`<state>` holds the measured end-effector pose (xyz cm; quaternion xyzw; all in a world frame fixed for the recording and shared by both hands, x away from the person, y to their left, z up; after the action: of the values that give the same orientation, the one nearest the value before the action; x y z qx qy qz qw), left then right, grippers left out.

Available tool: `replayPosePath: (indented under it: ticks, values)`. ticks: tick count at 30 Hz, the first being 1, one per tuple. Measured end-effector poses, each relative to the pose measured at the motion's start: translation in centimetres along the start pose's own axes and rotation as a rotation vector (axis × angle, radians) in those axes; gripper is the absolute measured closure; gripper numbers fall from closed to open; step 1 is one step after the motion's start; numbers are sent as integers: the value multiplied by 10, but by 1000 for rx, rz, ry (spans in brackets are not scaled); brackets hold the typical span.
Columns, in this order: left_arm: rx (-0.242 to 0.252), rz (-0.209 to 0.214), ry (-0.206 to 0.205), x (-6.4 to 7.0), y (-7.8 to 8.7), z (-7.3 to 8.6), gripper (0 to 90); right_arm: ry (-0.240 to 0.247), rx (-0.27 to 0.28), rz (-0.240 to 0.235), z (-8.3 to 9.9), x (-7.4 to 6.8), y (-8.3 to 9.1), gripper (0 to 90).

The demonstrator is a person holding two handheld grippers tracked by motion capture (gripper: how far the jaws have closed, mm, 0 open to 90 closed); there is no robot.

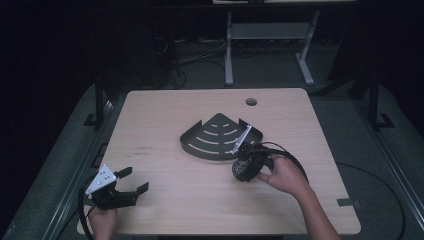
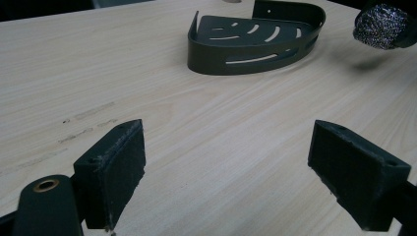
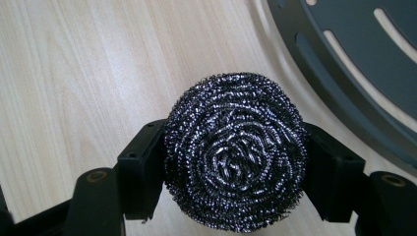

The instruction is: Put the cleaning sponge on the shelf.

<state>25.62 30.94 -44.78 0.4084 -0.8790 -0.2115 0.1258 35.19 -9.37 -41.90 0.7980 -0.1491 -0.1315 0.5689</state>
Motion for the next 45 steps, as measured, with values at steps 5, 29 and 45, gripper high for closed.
replayPosePath:
  ticks: [5, 29, 45]
  values:
    - [1, 1, 0, 0, 0, 0, 137, -1, 1, 0, -4, 5, 4, 320]
    - [3, 0, 2, 0, 1, 0, 137, -7, -23, 13, -22, 25, 15, 320]
    - [5, -1, 4, -1, 1, 0, 137, -11, -31, 3, -37, 39, 17, 321]
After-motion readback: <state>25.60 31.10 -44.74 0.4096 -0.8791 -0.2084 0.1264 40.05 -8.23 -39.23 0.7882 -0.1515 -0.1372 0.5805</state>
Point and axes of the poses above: each handheld gripper's, and its own axes: y roughly backward along the jaws, z roughly out of its underside, x roughly to its right, the point moved 2 cm from there along -y, roughly forward along the jaws, and after that the axes turned 2 degrees about -x, right-handed, at the moved point
